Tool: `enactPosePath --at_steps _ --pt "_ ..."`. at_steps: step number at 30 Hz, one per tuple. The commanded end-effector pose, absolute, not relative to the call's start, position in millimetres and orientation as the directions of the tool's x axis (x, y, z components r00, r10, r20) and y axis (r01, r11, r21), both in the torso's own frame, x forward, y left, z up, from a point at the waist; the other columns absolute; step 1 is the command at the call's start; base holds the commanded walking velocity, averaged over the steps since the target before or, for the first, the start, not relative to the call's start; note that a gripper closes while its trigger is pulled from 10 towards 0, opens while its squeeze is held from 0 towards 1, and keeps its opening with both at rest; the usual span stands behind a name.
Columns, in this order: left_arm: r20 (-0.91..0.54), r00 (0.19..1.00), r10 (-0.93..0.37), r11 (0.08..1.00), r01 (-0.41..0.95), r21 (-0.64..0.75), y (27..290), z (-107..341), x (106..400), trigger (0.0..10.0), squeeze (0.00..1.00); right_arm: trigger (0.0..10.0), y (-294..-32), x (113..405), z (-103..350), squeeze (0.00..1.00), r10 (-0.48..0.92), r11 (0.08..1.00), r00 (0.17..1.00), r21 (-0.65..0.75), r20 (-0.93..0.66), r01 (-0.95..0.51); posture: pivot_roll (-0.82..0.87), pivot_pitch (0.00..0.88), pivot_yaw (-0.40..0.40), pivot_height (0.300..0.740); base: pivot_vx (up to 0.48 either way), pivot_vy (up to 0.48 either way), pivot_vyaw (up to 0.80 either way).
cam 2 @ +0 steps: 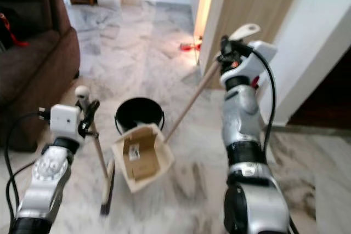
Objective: Sweep floor
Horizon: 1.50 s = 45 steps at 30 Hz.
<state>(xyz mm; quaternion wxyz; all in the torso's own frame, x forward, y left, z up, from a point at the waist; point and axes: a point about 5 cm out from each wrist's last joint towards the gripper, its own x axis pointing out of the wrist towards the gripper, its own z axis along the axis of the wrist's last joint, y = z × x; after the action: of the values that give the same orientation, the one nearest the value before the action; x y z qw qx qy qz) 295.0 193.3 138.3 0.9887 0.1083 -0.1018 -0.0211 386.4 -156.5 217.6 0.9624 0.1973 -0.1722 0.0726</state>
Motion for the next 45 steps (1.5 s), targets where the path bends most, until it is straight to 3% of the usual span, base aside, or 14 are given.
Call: enactPosePath --at_steps 1,13,34,45 --pt "0.249 0.964 -0.096 0.973 0.038 0.228 184.0 148.5 296.9 10.0 0.00 10.0 -173.1 384.7 237.7 0.00 0.013 0.907 0.901 0.375 0.434 -0.193 0.08 0.000 -0.074 0.740 0.337 0.000 0.00" --pt "0.253 0.963 -0.091 0.973 0.033 0.227 184.8 148.5 297.8 10.0 0.00 10.0 -171.5 384.9 238.8 0.00 0.023 0.906 0.900 0.371 0.435 -0.203 0.09 0.000 -0.080 0.740 0.339 0.000 0.00" --pt "0.262 0.962 -0.082 0.973 0.021 0.228 187.0 149.6 298.5 10.0 0.00 10.0 -169.0 384.6 239.7 0.00 0.042 0.899 0.897 0.375 0.441 -0.226 0.09 0.000 -0.083 0.740 0.338 0.000 0.48" --pt "0.266 0.961 -0.082 0.974 0.021 0.226 186.8 149.7 298.8 10.0 0.00 10.0 -166.0 384.8 244.6 0.00 0.059 0.887 0.888 0.383 0.457 -0.257 0.09 0.000 -0.085 0.740 0.339 0.000 0.00"
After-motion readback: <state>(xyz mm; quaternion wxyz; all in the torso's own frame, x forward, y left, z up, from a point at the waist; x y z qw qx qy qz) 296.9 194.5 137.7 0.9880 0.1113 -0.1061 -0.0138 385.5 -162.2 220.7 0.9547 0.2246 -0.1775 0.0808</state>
